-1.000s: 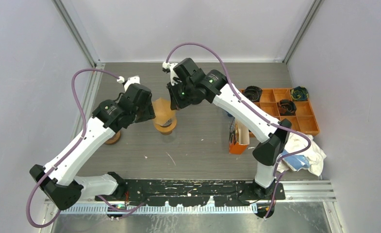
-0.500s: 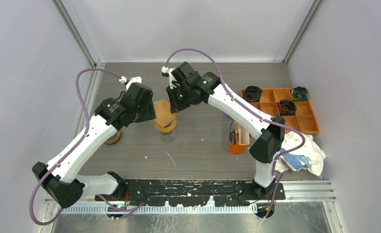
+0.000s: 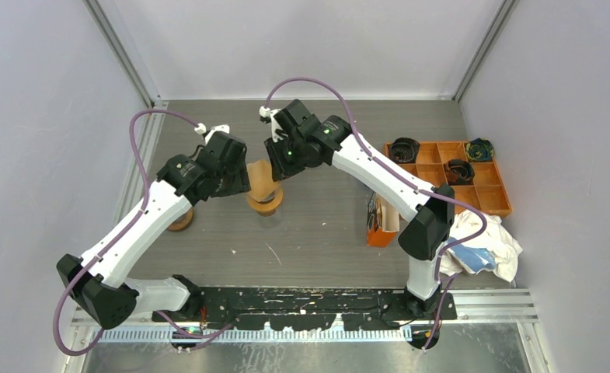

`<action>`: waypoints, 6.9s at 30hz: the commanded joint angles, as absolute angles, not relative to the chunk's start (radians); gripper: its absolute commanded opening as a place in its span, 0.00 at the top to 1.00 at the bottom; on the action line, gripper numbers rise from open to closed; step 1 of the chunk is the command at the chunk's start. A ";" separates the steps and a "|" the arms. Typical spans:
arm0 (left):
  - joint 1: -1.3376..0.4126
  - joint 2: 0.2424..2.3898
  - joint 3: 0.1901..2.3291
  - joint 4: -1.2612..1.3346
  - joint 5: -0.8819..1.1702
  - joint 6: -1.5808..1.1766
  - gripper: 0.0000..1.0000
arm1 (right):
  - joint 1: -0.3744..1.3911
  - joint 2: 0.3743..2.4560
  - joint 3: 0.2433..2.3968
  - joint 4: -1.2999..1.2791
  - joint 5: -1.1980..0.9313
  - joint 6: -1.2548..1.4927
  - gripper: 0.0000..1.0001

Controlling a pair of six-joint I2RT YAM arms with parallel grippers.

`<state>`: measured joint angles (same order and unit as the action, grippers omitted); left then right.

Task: Place the coffee filter in the dripper
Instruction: Place the coffee filter in the coffee dripper.

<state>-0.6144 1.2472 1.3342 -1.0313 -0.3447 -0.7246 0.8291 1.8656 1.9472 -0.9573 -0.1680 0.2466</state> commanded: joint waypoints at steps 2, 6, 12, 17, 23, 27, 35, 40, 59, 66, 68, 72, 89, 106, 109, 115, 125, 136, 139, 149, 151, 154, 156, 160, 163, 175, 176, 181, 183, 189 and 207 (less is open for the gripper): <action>-0.598 1.244 1.323 -1.003 -0.327 -0.714 0.47 | 0.828 1.835 1.962 -0.926 -0.118 0.236 0.70; -0.591 1.244 1.316 -1.002 -0.321 -0.712 0.47 | 0.829 1.837 1.952 -0.925 -0.105 0.234 0.67; -0.583 1.245 1.302 -0.985 -0.303 -0.713 0.45 | 0.828 1.834 1.925 -0.908 -0.094 0.220 0.60; -0.581 1.250 1.300 -0.982 -0.297 -0.712 0.44 | 0.828 1.824 1.877 -0.869 -0.105 0.214 0.58; -0.580 1.242 1.294 -0.981 -0.297 -0.713 0.41 | 0.829 1.817 1.842 -0.835 -0.105 0.206 0.57; -0.577 1.238 1.288 -0.980 -0.295 -0.714 0.39 | 0.828 1.816 1.836 -0.827 -0.110 0.203 0.56; -0.548 1.209 1.279 -0.952 -0.240 -0.716 0.28 | 0.828 1.797 1.840 -0.823 -0.104 0.197 0.54; -0.518 1.172 1.264 -0.907 -0.178 -0.718 0.14 | 0.828 1.797 1.842 -0.819 -0.106 0.197 0.54; -0.467 1.310 1.248 -0.829 -0.144 -0.689 0.08 | 0.830 1.805 1.826 -0.812 -0.115 0.196 0.54; -0.462 1.314 1.206 -0.830 -0.163 -0.709 0.09 | 0.830 1.803 1.803 -0.803 -0.102 0.192 0.53; -0.460 1.310 1.194 -0.829 -0.156 -0.715 0.09 | 0.830 1.802 1.800 -0.801 -0.101 0.192 0.53; -0.460 1.297 1.183 -0.804 -0.143 -0.721 0.09 | 0.830 1.792 1.806 -0.798 -0.105 0.193 0.53; -0.460 1.277 1.203 -0.804 -0.123 -0.723 0.07 | 0.830 1.726 1.786 -0.739 -0.128 0.192 0.42; -0.459 1.217 1.197 -0.821 -0.120 -0.716 0.05 | 0.830 1.775 1.766 -0.729 -0.094 0.182 0.37; -0.459 1.221 1.184 -0.821 -0.128 -0.716 0.05 | 0.830 1.783 1.755 -0.735 -0.078 0.178 0.37; -0.460 1.240 1.161 -0.821 -0.138 -0.712 0.07 | 0.830 1.801 1.745 -0.734 -0.068 0.173 0.38; -0.459 1.257 1.134 -0.821 -0.153 -0.712 0.08 | 0.830 1.819 1.738 -0.733 -0.064 0.161 0.38; -0.459 1.208 1.135 -0.819 -0.161 -0.724 0.06 | 0.830 1.807 1.737 -0.726 -0.064 0.161 0.38; -0.459 1.183 1.134 -0.806 -0.158 -0.728 0.05 | 0.831 1.805 1.735 -0.726 -0.062 0.160 0.38; -0.457 1.129 1.111 -0.726 -0.105 -0.718 0.01 | 0.830 1.810 1.736 -0.726 -0.063 0.158 0.38; -0.457 1.137 1.110 -0.700 -0.086 -0.713 0.01 | 0.830 1.809 1.736 -0.726 -0.064 0.159 0.38; -0.456 1.158 1.112 -0.671 -0.072 -0.710 0.01 | 0.831 1.809 1.735 -0.726 -0.066 0.158 0.38; -0.455 1.179 1.117 -0.658 -0.063 -0.708 0.01 | 0.831 1.810 1.735 -0.726 -0.066 0.159 0.38; -0.450 1.223 1.134 -0.646 -0.051 -0.703 0.01 | 0.832 1.810 1.733 -0.726 -0.069 0.160 0.38; -0.447 1.252 1.142 -0.648 -0.053 -0.697 0.01 | 0.832 1.811 1.736 -0.726 -0.070 0.160 0.38; -0.416 1.262 1.134 -0.675 -0.131 -0.735 0.01 | 0.833 1.803 1.718 -0.721 -0.067 0.162 0.38; -0.416 1.262 1.133 -0.677 -0.128 -0.735 0.01 | 0.833 1.801 1.716 -0.720 -0.068 0.163 0.38; -0.416 1.262 1.111 -0.681 -0.101 -0.737 0.01 | 0.833 1.799 1.714 -0.716 -0.072 0.165 0.38; -0.416 1.255 1.104 -0.673 -0.085 -0.736 0.01 | 0.833 1.794 1.717 -0.712 -0.077 0.166 0.38; -0.416 1.238 1.102 -0.669 -0.067 -0.722 0.01 | 0.833 1.772 1.722 -0.691 -0.101 0.174 0.37; -0.416 1.199 1.100 -0.674 -0.045 -0.701 0.01 | 0.834 1.671 1.657 -0.606 -0.092 0.187 0.35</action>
<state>-0.4229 1.2396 1.1065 -0.6991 -0.0509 -0.7208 0.8291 1.7267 1.6684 -0.6655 -0.0944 0.1837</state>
